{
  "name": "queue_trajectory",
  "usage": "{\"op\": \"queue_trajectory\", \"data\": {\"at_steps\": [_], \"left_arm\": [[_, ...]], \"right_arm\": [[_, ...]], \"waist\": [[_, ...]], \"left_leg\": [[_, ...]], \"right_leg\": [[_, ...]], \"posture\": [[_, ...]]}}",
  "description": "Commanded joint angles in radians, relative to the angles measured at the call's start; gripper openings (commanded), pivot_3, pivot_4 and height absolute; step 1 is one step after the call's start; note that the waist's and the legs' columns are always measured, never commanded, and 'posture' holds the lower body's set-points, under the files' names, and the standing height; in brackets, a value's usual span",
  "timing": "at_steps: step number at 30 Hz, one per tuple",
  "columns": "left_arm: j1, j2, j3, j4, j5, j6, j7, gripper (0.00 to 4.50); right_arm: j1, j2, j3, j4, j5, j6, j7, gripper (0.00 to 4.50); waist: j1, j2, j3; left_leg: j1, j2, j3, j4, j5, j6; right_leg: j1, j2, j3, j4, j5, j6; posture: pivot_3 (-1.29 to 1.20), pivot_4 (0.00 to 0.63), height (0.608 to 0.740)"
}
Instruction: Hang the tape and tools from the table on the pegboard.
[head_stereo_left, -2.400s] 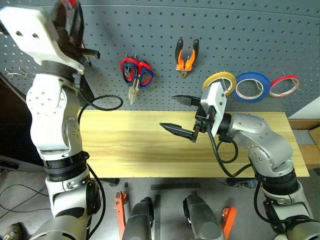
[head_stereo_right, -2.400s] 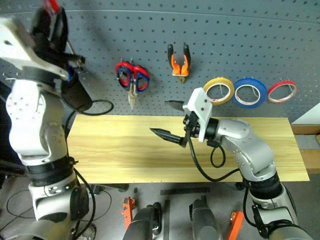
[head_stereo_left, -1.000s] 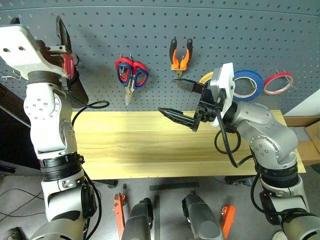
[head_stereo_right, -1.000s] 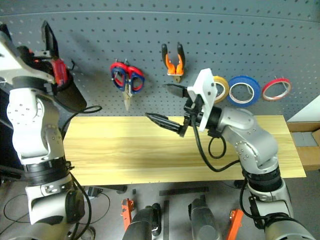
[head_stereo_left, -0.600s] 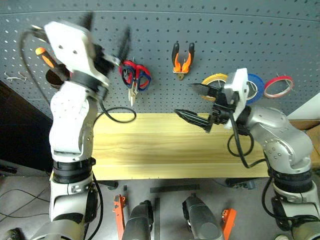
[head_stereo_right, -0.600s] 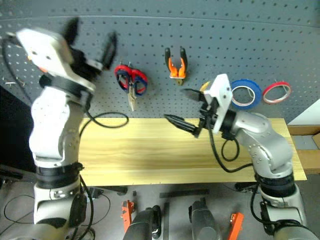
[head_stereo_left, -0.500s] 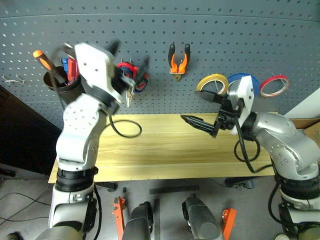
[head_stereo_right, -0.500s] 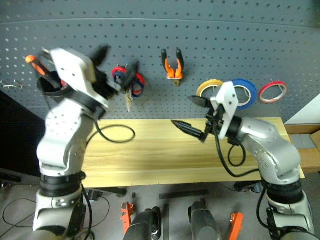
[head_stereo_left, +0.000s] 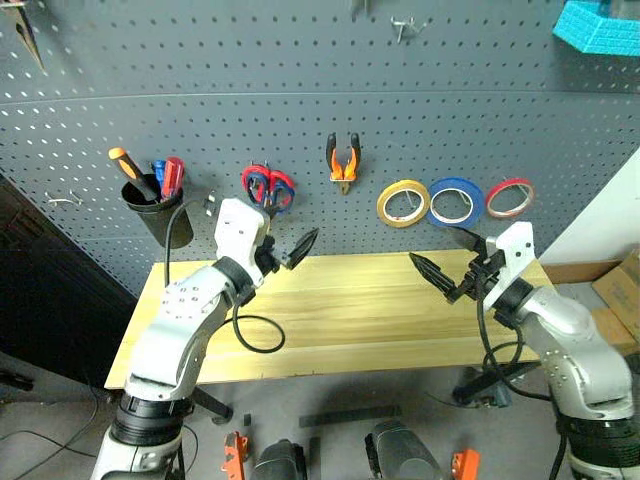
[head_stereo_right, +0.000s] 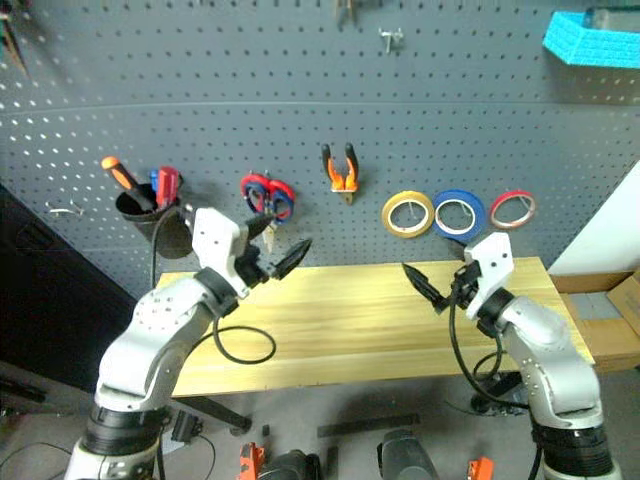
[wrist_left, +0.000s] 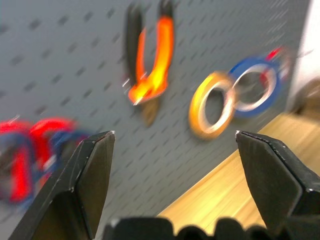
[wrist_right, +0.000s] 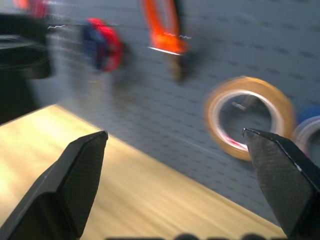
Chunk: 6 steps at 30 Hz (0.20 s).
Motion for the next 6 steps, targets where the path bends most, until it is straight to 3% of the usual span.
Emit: {"op": "queue_trajectory", "data": {"at_steps": [1, 6], "left_arm": [[0.080, -0.018, 0.031, 0.069, 0.061, -0.096, 0.026, 4.11], [0.186, -0.037, 0.062, 0.153, 0.131, -0.185, 0.074, 4.11]], "right_arm": [[0.026, 0.041, -0.006, 0.099, -0.082, -0.145, -0.051, 4.50], [0.059, 0.084, 0.007, 0.227, -0.154, -0.255, -0.083, 4.50]], "waist": [[0.001, 0.003, -0.008], [0.004, 0.004, -0.020]], "left_leg": [[0.001, 0.000, 0.000, 0.000, 0.000, 0.000], [0.000, 0.000, -0.002, 0.001, 0.000, 0.000]], "right_leg": [[0.001, 0.001, 0.000, 0.000, 0.000, 0.000], [0.001, 0.000, 0.001, 0.000, 0.000, 0.000]], "posture": [[-0.22, 0.038, 0.740], [-0.20, 0.027, 0.740]]}}
